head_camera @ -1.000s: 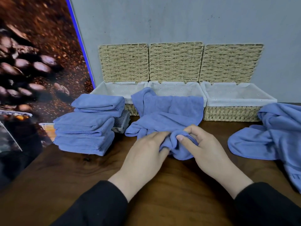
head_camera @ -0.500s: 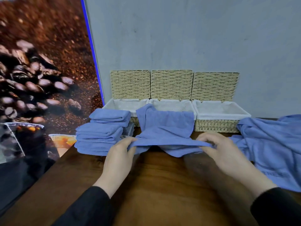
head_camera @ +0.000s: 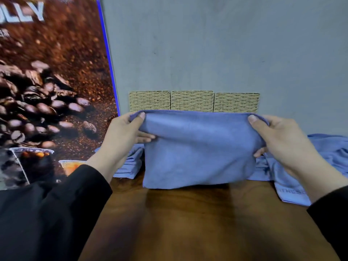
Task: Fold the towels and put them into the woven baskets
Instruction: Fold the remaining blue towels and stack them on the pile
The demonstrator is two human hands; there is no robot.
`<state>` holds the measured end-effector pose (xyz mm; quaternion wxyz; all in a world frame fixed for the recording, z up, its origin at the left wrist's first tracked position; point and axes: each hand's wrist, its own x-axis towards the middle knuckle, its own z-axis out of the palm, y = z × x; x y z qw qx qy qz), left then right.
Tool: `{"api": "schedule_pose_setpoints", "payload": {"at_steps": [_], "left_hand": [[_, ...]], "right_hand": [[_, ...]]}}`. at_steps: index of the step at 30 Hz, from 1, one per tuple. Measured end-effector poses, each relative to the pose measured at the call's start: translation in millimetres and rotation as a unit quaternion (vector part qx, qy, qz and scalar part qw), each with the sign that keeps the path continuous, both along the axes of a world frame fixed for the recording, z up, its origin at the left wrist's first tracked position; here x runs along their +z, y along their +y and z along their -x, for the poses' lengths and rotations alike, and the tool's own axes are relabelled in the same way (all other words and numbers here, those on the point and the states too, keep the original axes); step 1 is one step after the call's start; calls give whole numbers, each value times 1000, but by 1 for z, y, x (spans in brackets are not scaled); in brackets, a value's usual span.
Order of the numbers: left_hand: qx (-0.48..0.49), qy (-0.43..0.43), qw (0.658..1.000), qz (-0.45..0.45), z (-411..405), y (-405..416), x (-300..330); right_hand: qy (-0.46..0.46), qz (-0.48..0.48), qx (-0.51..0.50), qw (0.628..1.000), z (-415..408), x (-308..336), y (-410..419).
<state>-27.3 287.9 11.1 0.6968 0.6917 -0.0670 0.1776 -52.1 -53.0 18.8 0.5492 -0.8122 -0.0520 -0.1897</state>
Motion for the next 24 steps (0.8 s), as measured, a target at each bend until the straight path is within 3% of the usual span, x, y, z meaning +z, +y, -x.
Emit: {"api": "schedule_pose_setpoints", "payload": {"at_steps": [3,6,8,10,12,14,16,18,21,24], "left_hand": [[-4,97,987,-132,-7,12,-13],[-43,245,930,-272,-8,16,-37],[-45,318,904,-283,-8,9,-50],[-41,350,904,-244,-18,-3,-56],[-22,304,937,-172,-36,-14,-48],[33,168,979,-112,-52,-24,-20],[100,13,990,-97,-52,-32,22],[74,-119,990,-27,-47,-34,51],[76,-190,978,-48,-38,-24,36],[40,-141,975,-168,-23,-8,-23]], "right_hand": [[70,49,52,995,4,-9,-5],[183,31,109,977,0,-35,-13],[260,-17,118,958,-8,-52,-16],[297,-64,124,945,-18,-61,-10],[246,-33,111,962,-30,-53,2],[77,38,36,996,-44,-29,8],[-86,22,-28,996,-56,2,4],[-192,-9,-62,979,-65,29,-4],[-214,37,-54,975,-56,20,-14],[-159,121,11,980,-25,-38,-18]]}}
